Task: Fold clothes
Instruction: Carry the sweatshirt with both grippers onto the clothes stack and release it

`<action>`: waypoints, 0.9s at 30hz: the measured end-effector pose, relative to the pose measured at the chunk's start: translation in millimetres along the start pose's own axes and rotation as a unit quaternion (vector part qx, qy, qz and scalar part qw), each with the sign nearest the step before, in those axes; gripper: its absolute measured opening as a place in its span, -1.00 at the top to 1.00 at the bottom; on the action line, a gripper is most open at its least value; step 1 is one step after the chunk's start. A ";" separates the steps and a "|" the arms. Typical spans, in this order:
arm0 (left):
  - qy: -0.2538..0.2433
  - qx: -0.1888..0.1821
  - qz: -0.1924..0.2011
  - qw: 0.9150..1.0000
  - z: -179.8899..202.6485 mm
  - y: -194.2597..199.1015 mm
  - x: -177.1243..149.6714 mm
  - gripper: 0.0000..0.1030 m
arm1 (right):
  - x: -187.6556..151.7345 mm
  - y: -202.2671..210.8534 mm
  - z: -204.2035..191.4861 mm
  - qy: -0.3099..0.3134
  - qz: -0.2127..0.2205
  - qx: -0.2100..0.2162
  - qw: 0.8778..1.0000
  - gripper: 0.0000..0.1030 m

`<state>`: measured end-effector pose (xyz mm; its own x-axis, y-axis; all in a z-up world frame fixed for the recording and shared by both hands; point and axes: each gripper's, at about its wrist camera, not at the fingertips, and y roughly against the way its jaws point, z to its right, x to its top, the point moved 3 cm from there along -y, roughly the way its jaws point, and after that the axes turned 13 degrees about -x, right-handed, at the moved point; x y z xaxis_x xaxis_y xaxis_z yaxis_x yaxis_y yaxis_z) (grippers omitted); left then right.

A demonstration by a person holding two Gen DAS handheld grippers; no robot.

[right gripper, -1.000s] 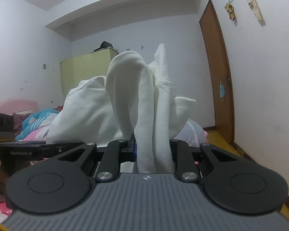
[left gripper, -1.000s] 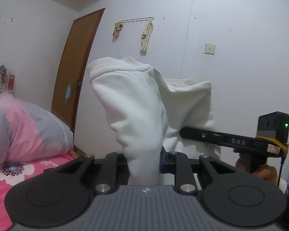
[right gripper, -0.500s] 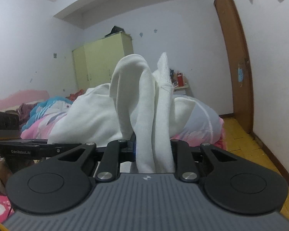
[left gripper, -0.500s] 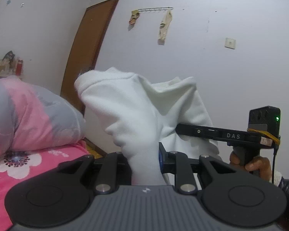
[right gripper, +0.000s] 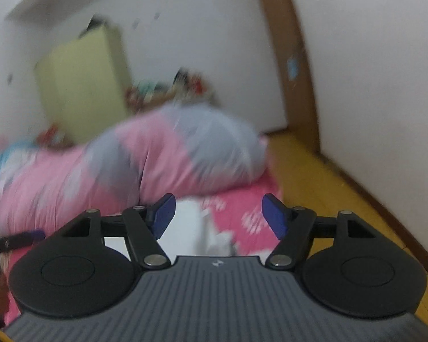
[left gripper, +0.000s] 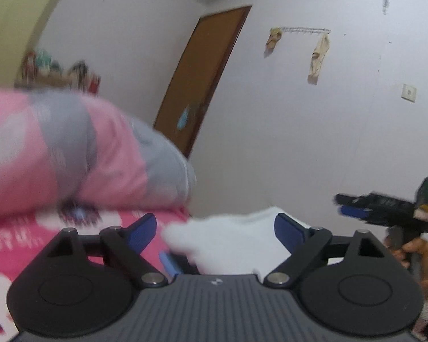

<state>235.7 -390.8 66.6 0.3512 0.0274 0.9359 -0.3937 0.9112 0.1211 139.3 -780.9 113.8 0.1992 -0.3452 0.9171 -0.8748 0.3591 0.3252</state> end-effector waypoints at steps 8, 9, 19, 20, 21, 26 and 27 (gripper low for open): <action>-0.097 -0.001 -0.075 0.993 46.0 -64.8 8.6 -0.60 | -8.1 6.8 -48.6 0.075 -0.002 0.072 0.995 0.89; -0.088 0.002 -0.085 0.992 43.1 -75.7 8.9 -0.57 | -11.2 -5.6 -58.1 0.090 -0.017 0.073 0.993 0.90; 0.075 0.092 -0.137 0.983 -31.5 -120.4 -7.9 -0.47 | -33.6 -101.5 -13.7 -0.050 -0.196 -0.152 0.967 0.88; 0.077 0.101 -0.127 0.984 -35.8 -115.6 -5.8 -0.47 | -34.4 -96.8 -2.3 -0.064 -0.190 -0.162 0.966 0.88; 0.073 0.113 -0.117 0.984 -39.7 -110.4 -2.0 -0.47 | -35.5 -82.3 7.3 -0.075 -0.169 -0.157 0.970 0.88; 0.033 0.132 -0.073 0.988 -28.8 -78.2 19.6 -0.47 | -37.5 13.5 29.0 -0.089 -0.060 -0.091 0.990 0.86; 0.017 0.124 -0.075 0.989 -19.6 -73.0 22.8 -0.47 | -41.6 38.5 21.2 -0.062 -0.040 -0.087 0.993 0.86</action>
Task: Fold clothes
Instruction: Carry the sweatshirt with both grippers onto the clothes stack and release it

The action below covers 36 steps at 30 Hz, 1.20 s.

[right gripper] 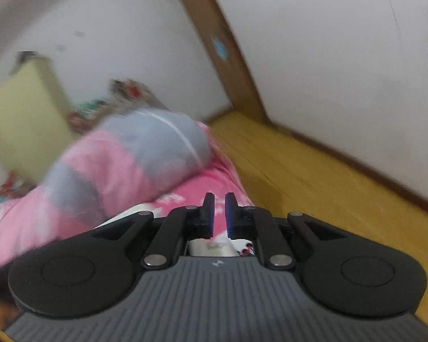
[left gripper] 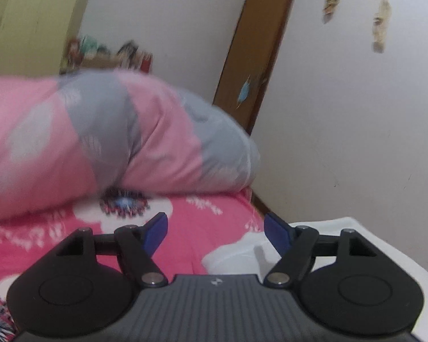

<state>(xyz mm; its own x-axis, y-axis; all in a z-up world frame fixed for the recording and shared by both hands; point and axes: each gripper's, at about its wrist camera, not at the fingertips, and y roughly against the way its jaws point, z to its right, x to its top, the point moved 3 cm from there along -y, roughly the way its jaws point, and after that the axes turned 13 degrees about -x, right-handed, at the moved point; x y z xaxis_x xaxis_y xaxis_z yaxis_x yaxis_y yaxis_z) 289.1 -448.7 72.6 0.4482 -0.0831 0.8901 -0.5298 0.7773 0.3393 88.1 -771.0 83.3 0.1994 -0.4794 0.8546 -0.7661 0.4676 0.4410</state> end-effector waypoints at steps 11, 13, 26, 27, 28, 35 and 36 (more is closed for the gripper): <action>-0.149 -0.100 -0.097 0.979 123.5 66.5 -60.0 -0.53 | -122.9 104.6 -12.2 0.150 0.022 -0.048 0.987 0.93; -0.178 -0.081 -0.084 0.977 131.6 71.8 -65.0 -0.51 | -112.8 110.6 13.6 0.063 0.029 -0.117 0.991 0.83; -0.172 -0.080 0.020 0.982 92.7 297.4 -85.5 -0.99 | -186.2 310.8 -67.0 -0.019 0.096 0.091 0.991 0.44; -0.166 -0.077 0.028 0.983 86.7 321.0 -95.4 -0.99 | -196.8 330.8 -86.7 -0.006 0.106 0.123 0.987 0.17; -0.155 -0.071 0.032 0.985 80.4 342.1 -104.0 -0.99 | -199.1 349.3 -98.1 0.005 0.117 0.139 0.983 0.04; -0.083 -0.049 0.053 0.994 59.4 444.3 -134.0 -0.99 | -227.6 425.2 -172.9 0.088 0.166 0.132 0.973 -0.83; -0.079 -0.046 0.052 0.994 57.3 450.5 -137.3 -0.99 | -232.7 429.6 -178.7 0.094 0.167 0.123 0.974 -0.87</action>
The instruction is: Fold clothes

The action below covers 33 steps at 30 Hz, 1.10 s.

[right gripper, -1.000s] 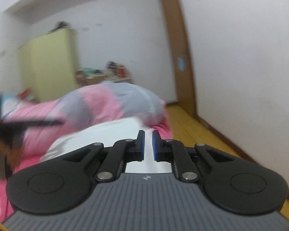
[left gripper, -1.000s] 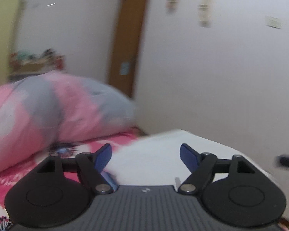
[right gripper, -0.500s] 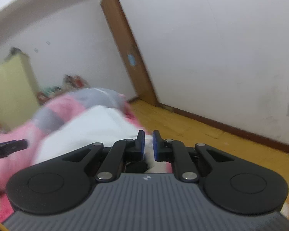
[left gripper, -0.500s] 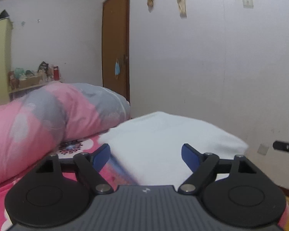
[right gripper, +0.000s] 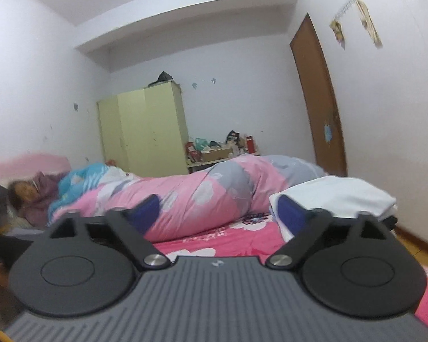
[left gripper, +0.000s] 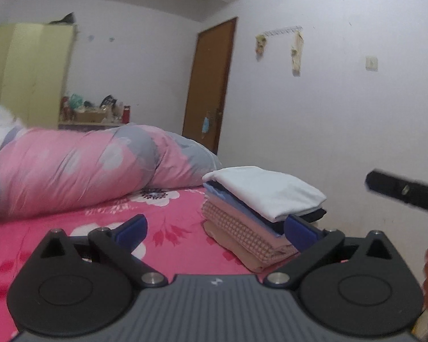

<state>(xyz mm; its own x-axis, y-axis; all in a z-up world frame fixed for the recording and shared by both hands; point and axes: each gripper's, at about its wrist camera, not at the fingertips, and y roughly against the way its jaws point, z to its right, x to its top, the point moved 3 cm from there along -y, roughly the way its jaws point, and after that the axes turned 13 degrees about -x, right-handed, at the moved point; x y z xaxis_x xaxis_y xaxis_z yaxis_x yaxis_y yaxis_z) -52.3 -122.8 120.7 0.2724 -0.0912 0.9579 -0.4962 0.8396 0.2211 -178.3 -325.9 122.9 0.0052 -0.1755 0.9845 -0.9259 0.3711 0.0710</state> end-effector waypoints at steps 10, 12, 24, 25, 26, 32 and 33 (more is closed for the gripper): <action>0.013 0.028 -0.016 0.999 20.3 52.4 -22.3 -1.00 | -29.2 41.1 -16.3 0.052 -0.054 -0.098 0.992 -0.97; 0.026 0.036 -0.021 0.999 19.8 53.7 -24.5 -1.00 | -33.7 47.4 -18.7 0.075 -0.060 -0.125 0.988 -0.97; 0.020 0.061 -0.068 0.996 20.5 45.2 -33.9 -1.00 | -70.7 54.5 -14.4 0.047 -0.113 -0.195 0.973 -0.97; 0.020 0.065 -0.069 0.995 21.1 43.9 -34.6 -1.00 | -70.8 53.7 -13.6 0.039 -0.116 -0.200 0.972 -0.97; 0.020 0.069 -0.069 0.995 21.6 42.8 -35.3 -1.00 | -70.5 52.9 -13.0 0.033 -0.118 -0.207 0.971 -0.97; 0.019 0.077 -0.065 0.995 22.8 36.6 -37.1 -1.00 | -72.6 48.1 -15.9 0.032 -0.129 -0.245 0.960 -0.97; 0.018 0.076 -0.065 0.995 23.1 34.6 -37.0 -1.00 | -73.2 47.7 -16.0 0.032 -0.129 -0.248 0.960 -0.97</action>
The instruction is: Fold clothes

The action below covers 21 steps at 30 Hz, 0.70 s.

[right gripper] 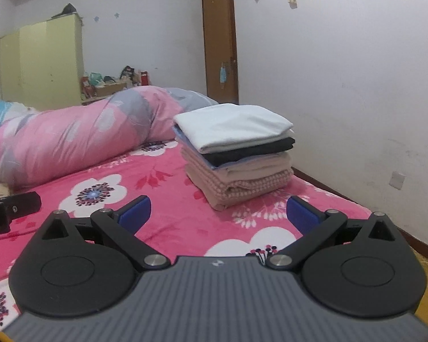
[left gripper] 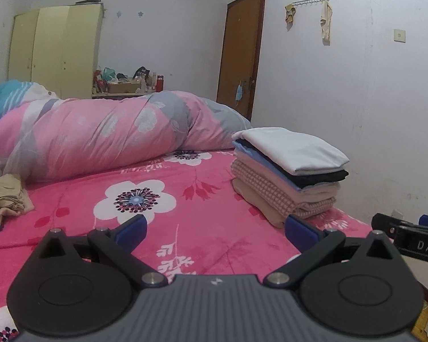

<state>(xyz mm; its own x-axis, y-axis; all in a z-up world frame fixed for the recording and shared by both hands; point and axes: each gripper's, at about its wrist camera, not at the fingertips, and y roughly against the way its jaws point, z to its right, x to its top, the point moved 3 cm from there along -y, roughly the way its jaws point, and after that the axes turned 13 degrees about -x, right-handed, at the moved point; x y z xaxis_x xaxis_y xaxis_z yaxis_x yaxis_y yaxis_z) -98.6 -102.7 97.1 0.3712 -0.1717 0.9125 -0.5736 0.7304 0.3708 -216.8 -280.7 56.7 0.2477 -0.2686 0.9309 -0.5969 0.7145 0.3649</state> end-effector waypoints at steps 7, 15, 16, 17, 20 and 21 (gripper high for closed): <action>-0.006 0.005 -0.006 1.000 6.8 -12.9 -0.8 -1.00 | -6.1 -10.8 2.3 0.004 -0.008 -0.024 1.000 -0.97; -0.015 0.006 -0.026 1.000 13.6 -26.5 -8.0 -1.00 | -10.2 -17.3 -4.4 0.026 -0.003 -0.034 0.999 -0.97; -0.012 0.004 -0.029 0.999 14.0 -27.5 -8.6 -1.00 | -10.0 -17.4 -4.7 0.026 -0.003 -0.033 0.999 -0.97; -0.010 0.003 -0.031 0.999 14.7 -28.2 -9.0 -1.00 | -9.9 -17.5 -4.9 0.026 -0.004 -0.034 0.999 -0.97; -0.009 -0.002 -0.032 0.999 17.3 -30.1 -10.0 -1.00 | -9.7 -17.2 -6.3 0.031 -0.007 -0.037 0.999 -0.97; -0.009 -0.003 -0.032 0.999 18.1 -30.8 -10.2 -1.00 | -9.7 -16.8 -6.3 0.033 -0.006 -0.038 0.999 -0.97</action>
<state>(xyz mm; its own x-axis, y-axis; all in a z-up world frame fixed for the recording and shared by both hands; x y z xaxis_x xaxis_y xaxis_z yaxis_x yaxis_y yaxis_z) -97.9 -135.5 79.5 0.3943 -0.2302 0.8897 -0.5450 0.7209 0.4281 -204.4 -286.0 41.5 0.3057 -0.2364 0.9223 -0.5342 0.7592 0.3717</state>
